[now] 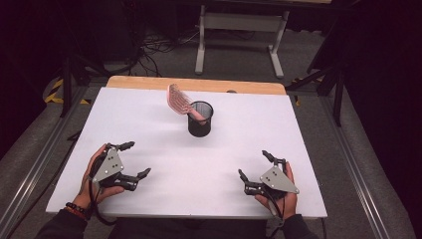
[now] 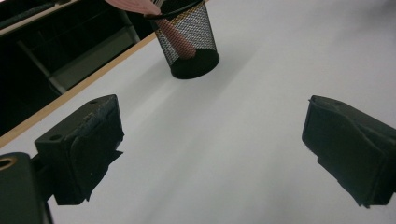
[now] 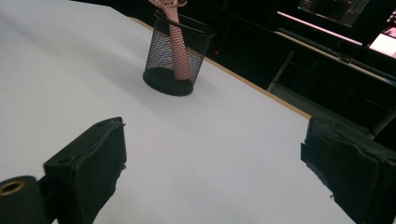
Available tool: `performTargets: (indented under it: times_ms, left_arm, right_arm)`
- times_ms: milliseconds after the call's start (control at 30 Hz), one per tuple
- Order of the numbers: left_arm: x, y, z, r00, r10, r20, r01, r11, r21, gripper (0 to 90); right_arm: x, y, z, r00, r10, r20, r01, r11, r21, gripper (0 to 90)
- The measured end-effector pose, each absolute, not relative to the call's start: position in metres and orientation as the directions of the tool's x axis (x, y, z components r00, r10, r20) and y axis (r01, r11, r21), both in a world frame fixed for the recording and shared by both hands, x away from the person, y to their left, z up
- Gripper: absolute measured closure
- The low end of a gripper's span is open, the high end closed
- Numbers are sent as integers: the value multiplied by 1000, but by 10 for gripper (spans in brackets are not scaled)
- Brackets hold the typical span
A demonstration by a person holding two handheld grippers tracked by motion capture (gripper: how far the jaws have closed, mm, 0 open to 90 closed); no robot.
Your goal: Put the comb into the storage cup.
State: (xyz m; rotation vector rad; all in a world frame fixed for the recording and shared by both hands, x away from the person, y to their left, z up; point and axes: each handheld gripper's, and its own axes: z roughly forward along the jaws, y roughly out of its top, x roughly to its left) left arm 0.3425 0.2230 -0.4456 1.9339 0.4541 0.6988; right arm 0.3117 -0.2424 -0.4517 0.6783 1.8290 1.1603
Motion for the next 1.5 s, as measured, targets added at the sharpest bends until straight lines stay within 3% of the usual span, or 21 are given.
performTargets:
  times_ms: [500, 1033, 1500]
  left_arm:
    - [336, 243, -459, 733, 630, 256, 60, -435, 898, 55]
    - [328, 259, -471, 725, 668, 168, 121, -364, 924, 54]
    - [329, 256, -472, 722, 670, 172, 121, -367, 922, 54]
  right_arm:
    - [312, -244, -453, -502, 786, -361, 10, 423, 906, 69]
    - [312, -245, -453, -520, 779, -351, 9, 416, 910, 75]
    - [310, -246, -454, -526, 777, -346, 5, 410, 912, 76]
